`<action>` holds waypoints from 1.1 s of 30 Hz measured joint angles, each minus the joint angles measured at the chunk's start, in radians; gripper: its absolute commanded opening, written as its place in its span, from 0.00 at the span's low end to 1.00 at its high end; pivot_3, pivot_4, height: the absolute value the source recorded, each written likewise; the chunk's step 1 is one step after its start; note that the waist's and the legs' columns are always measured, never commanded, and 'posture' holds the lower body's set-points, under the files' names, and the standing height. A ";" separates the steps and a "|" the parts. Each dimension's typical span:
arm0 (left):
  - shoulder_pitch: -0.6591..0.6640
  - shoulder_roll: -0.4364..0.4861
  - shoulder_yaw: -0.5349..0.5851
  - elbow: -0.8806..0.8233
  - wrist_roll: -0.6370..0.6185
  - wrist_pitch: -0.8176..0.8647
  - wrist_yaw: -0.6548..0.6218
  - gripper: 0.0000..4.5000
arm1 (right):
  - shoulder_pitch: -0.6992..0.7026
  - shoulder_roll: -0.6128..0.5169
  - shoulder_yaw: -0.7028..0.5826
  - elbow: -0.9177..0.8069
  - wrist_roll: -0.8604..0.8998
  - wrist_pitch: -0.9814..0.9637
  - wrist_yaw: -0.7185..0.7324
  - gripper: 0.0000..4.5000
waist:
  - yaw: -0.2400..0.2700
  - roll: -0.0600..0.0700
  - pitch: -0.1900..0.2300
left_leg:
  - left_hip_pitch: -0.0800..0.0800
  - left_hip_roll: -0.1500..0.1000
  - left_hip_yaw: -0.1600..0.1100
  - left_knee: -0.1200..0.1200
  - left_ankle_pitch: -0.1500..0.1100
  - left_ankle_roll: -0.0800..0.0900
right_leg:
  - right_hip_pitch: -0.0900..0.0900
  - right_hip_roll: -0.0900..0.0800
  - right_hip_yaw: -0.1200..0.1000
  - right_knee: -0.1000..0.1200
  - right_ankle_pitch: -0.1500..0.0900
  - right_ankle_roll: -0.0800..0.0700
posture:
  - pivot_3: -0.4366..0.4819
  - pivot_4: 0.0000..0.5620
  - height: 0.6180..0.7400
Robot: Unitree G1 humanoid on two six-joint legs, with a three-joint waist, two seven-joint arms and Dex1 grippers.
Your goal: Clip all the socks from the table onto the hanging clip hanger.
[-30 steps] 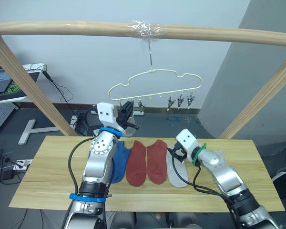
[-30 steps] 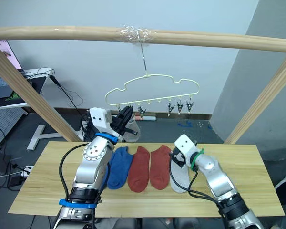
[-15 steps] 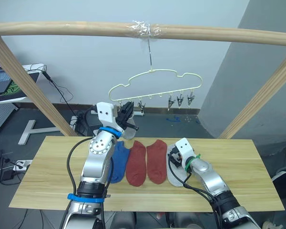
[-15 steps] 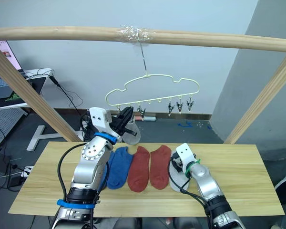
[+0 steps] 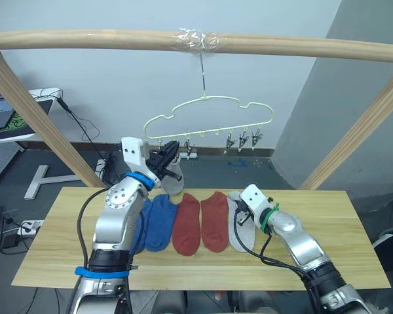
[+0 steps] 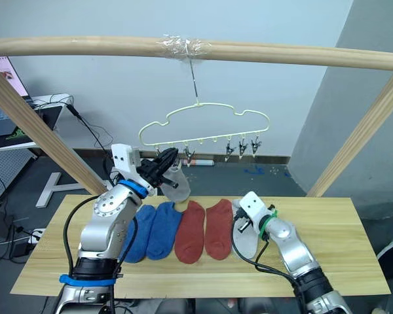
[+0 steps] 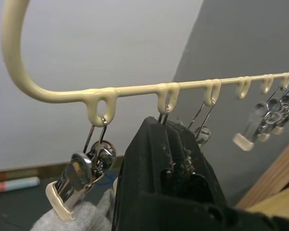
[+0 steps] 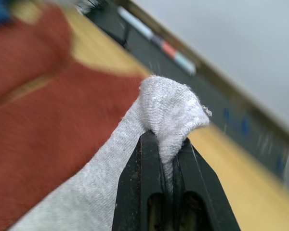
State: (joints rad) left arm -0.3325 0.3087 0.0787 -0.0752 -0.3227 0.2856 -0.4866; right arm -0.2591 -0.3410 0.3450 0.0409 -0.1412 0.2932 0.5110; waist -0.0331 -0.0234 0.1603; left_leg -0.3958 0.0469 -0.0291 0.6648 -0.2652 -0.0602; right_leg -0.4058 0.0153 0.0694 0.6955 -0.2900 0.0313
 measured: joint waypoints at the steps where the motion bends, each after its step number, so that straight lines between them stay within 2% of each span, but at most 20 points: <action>1: -0.003 0.011 0.007 -0.005 -0.023 0.026 -0.013 0.00 | -0.016 -0.013 0.015 -0.028 -0.005 -0.007 0.025 0.01 | 0.000 0.000 0.000 | 0.000 0.000 0.000 0.000 0.000 0.000 | 0.000 0.000 0.000 0.000 0.000 0.000 | 0.49 0.28 0.75; 6: -0.027 0.070 0.036 -0.040 -0.148 0.174 -0.090 0.00 | -0.152 -0.041 0.091 -0.097 -0.032 -0.058 0.152 0.01 | 0.001 0.000 0.002 | 0.000 0.000 -0.001 0.000 0.000 0.000 | 0.000 0.000 -0.001 0.000 0.000 0.000 | 0.50 0.27 0.75; 11: -0.038 0.100 0.055 -0.048 -0.213 0.264 -0.115 0.00 | -0.278 0.010 0.148 -0.043 -0.039 -0.101 0.224 0.01 | 0.001 -0.001 0.003 | -0.001 0.000 -0.001 0.000 0.000 0.000 | 0.000 0.000 -0.001 0.000 0.000 -0.001 | 0.50 0.27 0.75; 21: -0.040 0.107 0.052 -0.084 -0.227 0.307 -0.114 0.00 | -0.402 0.149 0.198 0.184 -0.075 -0.194 0.225 0.01 | 0.004 -0.001 0.003 | -0.001 0.000 -0.003 0.000 0.000 0.000 | -0.001 -0.001 -0.003 0.000 0.000 -0.001 | 0.52 0.25 0.75; 33: -0.027 0.108 0.053 -0.085 -0.226 0.311 -0.117 0.00 | -0.443 0.175 0.178 0.206 -0.074 -0.243 0.182 0.01 | 0.004 -0.001 0.003 | -0.001 0.000 -0.003 0.000 0.000 0.000 | -0.001 -0.001 -0.003 0.001 0.000 -0.001 | 0.53 0.25 0.75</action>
State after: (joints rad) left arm -0.3594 0.4170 0.1313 -0.1601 -0.5488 0.5965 -0.6041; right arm -0.7016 -0.1656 0.5233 0.2466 -0.2151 0.0507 0.6933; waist -0.0291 -0.0246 0.1628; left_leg -0.3971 0.0470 -0.0320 0.6649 -0.2650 -0.0604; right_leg -0.4065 0.0142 0.0665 0.6962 -0.2897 0.0304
